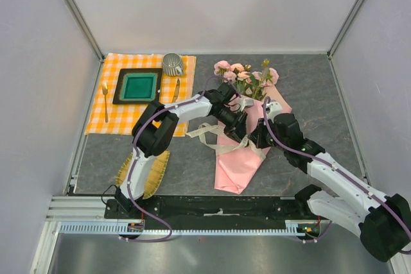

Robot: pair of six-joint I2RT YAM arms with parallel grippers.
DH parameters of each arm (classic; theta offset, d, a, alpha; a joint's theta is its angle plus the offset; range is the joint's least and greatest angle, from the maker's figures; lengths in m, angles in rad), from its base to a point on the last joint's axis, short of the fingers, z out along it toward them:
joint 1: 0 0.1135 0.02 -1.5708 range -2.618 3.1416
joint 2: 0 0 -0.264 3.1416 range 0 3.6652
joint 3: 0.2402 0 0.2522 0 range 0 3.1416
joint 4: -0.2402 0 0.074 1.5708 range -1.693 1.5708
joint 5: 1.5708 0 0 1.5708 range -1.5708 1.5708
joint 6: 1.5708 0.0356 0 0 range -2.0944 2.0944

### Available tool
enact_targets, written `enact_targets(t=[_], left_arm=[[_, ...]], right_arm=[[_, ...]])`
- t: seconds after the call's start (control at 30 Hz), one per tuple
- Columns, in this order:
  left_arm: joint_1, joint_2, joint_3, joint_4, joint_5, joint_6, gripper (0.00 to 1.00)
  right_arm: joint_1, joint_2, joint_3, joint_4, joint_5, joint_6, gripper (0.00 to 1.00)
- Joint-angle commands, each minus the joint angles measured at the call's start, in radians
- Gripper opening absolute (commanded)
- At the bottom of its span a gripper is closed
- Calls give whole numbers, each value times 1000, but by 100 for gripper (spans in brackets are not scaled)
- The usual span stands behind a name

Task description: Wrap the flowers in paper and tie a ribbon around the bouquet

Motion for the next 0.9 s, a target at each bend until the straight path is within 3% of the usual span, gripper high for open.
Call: enact_targets(t=[0.0, 0.2, 0.33, 0.47, 0.67, 0.87], left_arm=[[-37, 54, 48, -17, 161, 60, 22], [-51, 66, 33, -25, 147, 75, 32], [-51, 49, 18, -3, 121, 65, 40], [-48, 51, 7, 11, 142, 65, 43], [-48, 57, -4, 17, 176, 69, 46], [-46, 72, 2, 40, 196, 46, 45]], right_arm=[[6, 35, 3, 69, 25, 60, 0], [6, 56, 34, 4, 91, 126, 9], [4, 107, 124, -218, 163, 174, 20], [6, 145, 197, -366, 180, 227, 49], [4, 153, 324, -573, 251, 246, 70], [4, 127, 365, -731, 282, 328, 72]])
